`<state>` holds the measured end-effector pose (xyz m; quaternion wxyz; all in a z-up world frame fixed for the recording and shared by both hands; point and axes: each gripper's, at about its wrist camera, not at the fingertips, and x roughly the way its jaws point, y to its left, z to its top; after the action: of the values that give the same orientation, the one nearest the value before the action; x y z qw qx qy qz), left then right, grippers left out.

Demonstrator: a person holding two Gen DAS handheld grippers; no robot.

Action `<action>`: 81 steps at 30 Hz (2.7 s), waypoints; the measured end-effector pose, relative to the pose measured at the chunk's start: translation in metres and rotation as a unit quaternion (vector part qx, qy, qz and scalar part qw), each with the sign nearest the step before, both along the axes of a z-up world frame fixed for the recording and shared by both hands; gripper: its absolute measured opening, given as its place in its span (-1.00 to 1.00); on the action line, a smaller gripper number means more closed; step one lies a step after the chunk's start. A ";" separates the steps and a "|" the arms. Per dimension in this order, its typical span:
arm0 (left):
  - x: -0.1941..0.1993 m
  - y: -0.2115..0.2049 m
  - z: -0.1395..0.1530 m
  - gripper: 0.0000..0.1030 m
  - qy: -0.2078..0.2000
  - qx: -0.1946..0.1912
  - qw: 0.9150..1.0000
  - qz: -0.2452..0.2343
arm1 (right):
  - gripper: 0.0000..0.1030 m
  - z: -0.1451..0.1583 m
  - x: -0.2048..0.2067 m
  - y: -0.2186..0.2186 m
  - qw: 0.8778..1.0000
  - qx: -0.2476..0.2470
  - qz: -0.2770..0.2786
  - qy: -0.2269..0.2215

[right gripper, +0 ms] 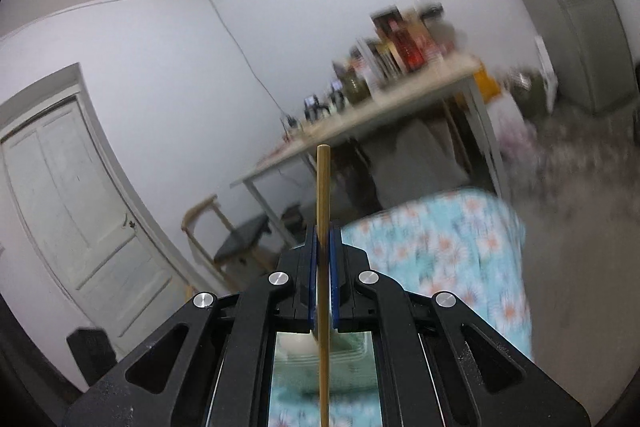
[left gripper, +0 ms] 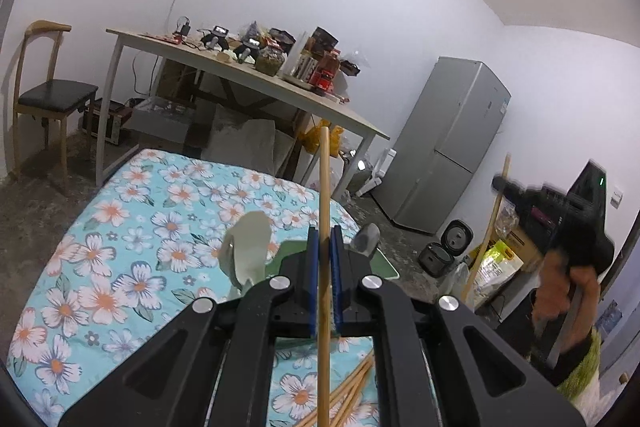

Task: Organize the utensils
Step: 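Lift the chopsticks with both grippers and carry them over the green holder, then lower the left gripper's chopstick into the holder and open the left gripper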

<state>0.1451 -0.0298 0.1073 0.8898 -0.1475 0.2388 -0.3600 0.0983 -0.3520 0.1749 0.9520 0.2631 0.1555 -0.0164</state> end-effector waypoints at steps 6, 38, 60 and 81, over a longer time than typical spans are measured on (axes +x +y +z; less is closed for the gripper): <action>0.012 0.003 0.017 -0.90 -0.024 -0.022 0.999 0.007 | -0.93 0.015 0.018 0.004 1.000 -0.004 0.017 -0.024; 0.098 -0.088 0.007 -0.90 -0.058 -0.065 0.980 0.179 | -0.93 -0.022 0.029 -0.033 0.998 0.050 0.035 -0.009; 0.045 -0.085 -0.018 -0.71 -0.055 0.003 0.988 0.147 | -0.92 -0.003 -0.005 -0.029 0.998 0.049 0.040 -0.025; -0.037 0.000 -0.042 0.33 -0.027 0.076 0.990 0.118 | -0.92 0.051 0.042 0.058 0.992 -0.042 0.107 -0.058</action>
<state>0.1082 -0.0300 0.0653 0.9408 -0.0968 0.2224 -0.2368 0.1403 -0.2940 0.2257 0.9660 0.2051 0.1261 0.0946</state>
